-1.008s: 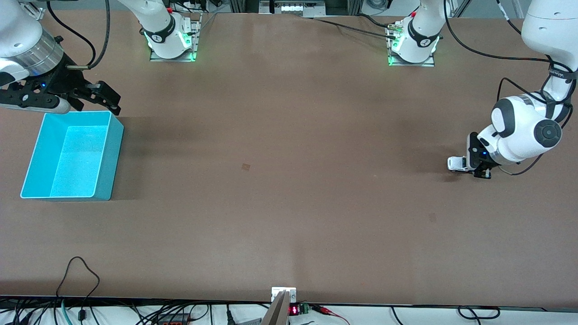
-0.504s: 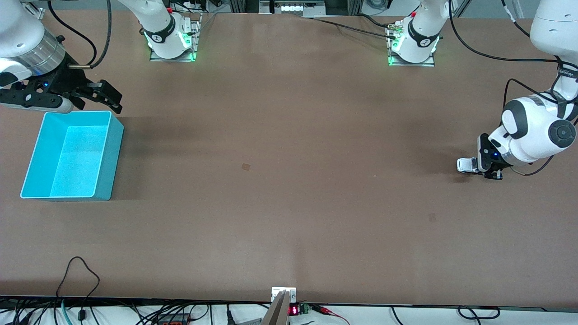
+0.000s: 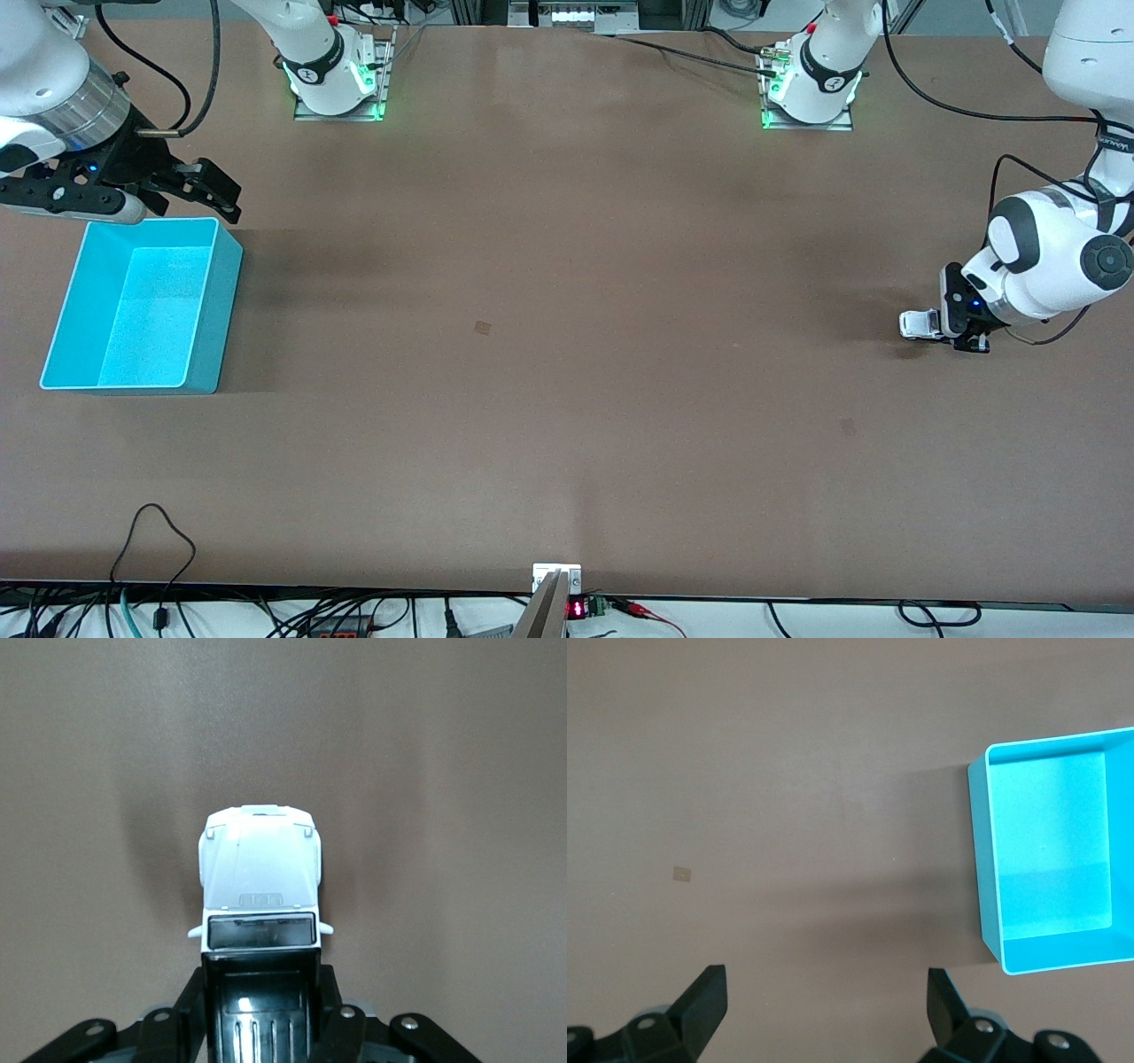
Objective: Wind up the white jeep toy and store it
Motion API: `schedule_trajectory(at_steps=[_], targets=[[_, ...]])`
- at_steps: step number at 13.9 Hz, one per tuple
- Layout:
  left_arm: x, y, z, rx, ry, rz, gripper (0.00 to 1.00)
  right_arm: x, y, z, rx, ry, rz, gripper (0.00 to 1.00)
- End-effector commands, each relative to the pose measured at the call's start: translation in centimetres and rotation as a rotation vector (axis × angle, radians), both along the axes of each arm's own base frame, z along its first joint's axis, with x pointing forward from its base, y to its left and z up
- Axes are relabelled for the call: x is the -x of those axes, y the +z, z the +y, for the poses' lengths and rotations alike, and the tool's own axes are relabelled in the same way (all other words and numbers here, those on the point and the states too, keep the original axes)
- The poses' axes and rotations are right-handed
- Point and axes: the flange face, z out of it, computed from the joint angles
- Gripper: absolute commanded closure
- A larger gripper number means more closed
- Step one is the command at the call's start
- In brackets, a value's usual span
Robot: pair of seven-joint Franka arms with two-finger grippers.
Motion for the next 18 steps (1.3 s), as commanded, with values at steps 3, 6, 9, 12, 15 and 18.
schedule_trajectory(at_steps=[3,6,9,12,15,18], targets=[[0.5,-2.9,1.2,0.008,-0.007,0.044,0.00,1.2,0.2,0.4,0.005,0.005,0.069,0.00],[0.1,-1.2,1.1,0.007,0.008,0.046,0.00,0.8,0.9,0.2,-0.022,0.051,0.060,0.00],[-0.9,2.2,-0.4,0.024,0.038,0.117,0.00,-0.5,1.8,-1.3,-0.030,0.048,0.039,0.00],[-1.5,5.7,-3.2,0.029,0.104,0.179,0.00,-2.0,2.2,-2.6,-0.056,0.036,0.026,0.00],[-3.0,10.2,-5.6,0.021,0.175,0.262,0.00,-3.1,2.2,-3.1,-0.056,0.071,0.019,0.00],[-4.4,15.1,-8.7,-0.012,0.303,0.360,0.00,-3.1,2.4,-2.7,-0.057,0.077,0.019,0.00]])
